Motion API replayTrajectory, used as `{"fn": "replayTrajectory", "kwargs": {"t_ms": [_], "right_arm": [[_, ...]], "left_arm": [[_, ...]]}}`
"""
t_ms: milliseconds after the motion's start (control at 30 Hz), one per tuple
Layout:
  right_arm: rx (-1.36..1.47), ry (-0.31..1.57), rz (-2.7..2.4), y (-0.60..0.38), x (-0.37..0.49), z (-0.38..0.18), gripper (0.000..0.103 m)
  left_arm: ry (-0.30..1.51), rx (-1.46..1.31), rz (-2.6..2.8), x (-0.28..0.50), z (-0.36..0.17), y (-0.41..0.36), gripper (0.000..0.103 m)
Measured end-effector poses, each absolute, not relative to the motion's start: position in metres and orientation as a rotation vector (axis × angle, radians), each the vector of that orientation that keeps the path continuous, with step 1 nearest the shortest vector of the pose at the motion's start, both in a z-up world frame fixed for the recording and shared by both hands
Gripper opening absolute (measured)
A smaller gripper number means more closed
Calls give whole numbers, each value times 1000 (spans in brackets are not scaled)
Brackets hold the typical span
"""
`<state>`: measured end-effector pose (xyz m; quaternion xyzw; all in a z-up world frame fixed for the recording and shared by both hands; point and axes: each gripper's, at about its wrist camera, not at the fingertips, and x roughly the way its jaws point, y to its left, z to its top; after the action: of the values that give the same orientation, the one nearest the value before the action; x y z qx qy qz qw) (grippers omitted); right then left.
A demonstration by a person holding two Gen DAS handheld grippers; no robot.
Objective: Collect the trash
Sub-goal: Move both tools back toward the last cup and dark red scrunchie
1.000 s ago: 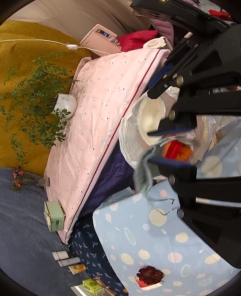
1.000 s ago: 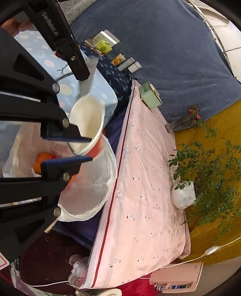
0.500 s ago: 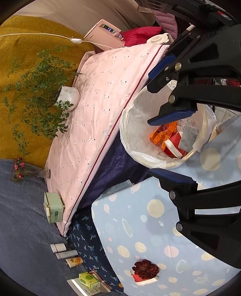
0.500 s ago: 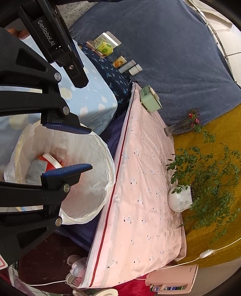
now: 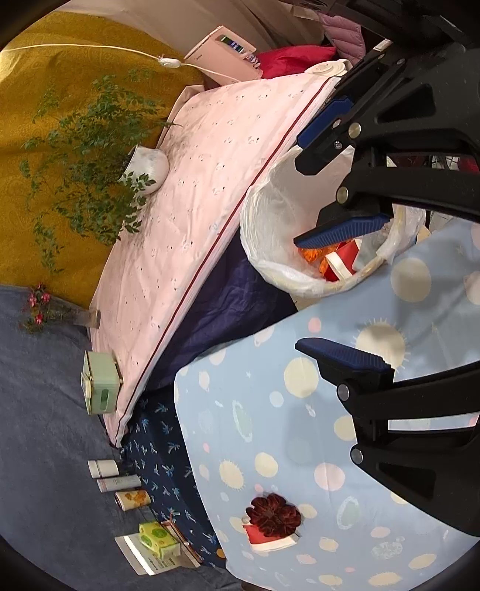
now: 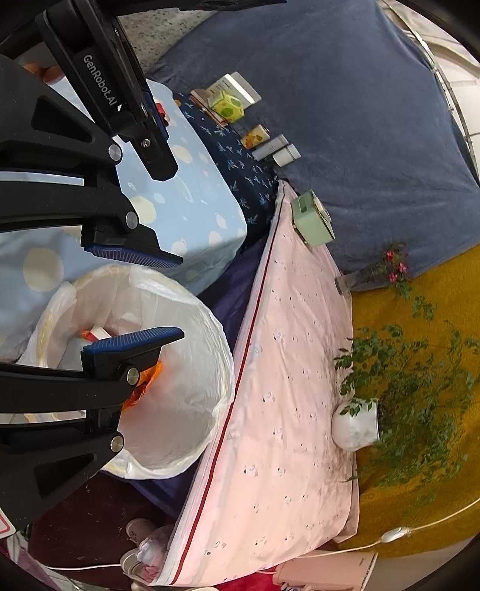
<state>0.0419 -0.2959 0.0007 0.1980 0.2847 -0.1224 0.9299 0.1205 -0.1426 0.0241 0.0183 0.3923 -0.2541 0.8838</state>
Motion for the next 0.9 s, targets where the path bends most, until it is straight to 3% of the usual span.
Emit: {"fn": "replayTrajectory", "kwargs": {"t_ms": [333, 900], "right_arm": [[349, 602, -202, -257, 60, 4, 39], [239, 696, -45, -143, 115, -15, 39]], "left_arm": [[820, -15, -461, 136, 21, -96, 50], [838, -115, -236, 176, -8, 33, 67]]}}
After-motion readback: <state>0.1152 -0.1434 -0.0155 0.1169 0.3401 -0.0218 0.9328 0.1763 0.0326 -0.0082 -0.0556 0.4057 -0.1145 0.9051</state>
